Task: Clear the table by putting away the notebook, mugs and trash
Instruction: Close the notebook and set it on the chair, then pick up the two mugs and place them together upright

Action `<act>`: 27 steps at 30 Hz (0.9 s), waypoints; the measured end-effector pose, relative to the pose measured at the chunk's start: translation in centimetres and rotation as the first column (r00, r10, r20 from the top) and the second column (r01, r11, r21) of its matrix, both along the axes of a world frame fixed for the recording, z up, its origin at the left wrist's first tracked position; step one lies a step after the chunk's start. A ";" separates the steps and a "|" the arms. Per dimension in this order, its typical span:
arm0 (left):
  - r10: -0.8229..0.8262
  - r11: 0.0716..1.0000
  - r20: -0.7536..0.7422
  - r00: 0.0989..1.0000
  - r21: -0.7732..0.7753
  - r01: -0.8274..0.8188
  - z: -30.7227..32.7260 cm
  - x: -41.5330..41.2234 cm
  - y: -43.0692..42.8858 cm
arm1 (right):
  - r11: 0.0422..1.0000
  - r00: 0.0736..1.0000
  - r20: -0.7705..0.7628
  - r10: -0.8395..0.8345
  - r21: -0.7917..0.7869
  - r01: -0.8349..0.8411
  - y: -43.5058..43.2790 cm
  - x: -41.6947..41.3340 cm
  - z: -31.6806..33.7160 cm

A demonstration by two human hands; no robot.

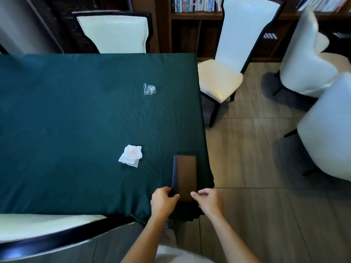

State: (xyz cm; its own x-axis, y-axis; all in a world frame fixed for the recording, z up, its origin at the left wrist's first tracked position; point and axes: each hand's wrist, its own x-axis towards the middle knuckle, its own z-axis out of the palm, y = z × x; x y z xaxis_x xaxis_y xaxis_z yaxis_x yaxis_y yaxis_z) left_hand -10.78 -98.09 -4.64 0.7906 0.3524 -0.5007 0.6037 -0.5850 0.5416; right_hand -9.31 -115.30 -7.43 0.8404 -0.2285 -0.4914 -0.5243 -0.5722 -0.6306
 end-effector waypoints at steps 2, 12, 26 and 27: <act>-0.050 0.998 -0.018 0.999 0.035 0.050 0.3 -0.1 -0.3 | 0.998 0.999 0.016 0.052 -0.019 -0.052 -0.3 0.1 0.4; -0.220 0.931 0.102 0.970 0.320 0.177 4.6 -1.2 0.2 | 0.916 0.915 0.127 0.383 -0.182 -0.358 -1.6 0.9 5.1; -0.255 0.711 0.314 0.914 0.702 -0.043 20.1 -2.8 13.6 | 0.667 0.547 0.418 0.725 -0.624 -0.408 8.7 7.5 22.7; -0.236 0.689 0.315 0.919 0.721 -0.070 20.4 -3.7 15.2 | 0.647 0.514 0.423 0.746 -0.645 -0.408 10.3 7.2 23.4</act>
State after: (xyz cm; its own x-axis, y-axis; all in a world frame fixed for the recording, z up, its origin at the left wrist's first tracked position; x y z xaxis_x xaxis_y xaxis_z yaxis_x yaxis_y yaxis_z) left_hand -14.49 -82.86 15.81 0.8961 0.3989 0.1945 0.3859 -0.9168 0.1022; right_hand -2.13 -104.96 15.97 0.8961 0.4010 0.1904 0.4396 -0.8614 -0.2546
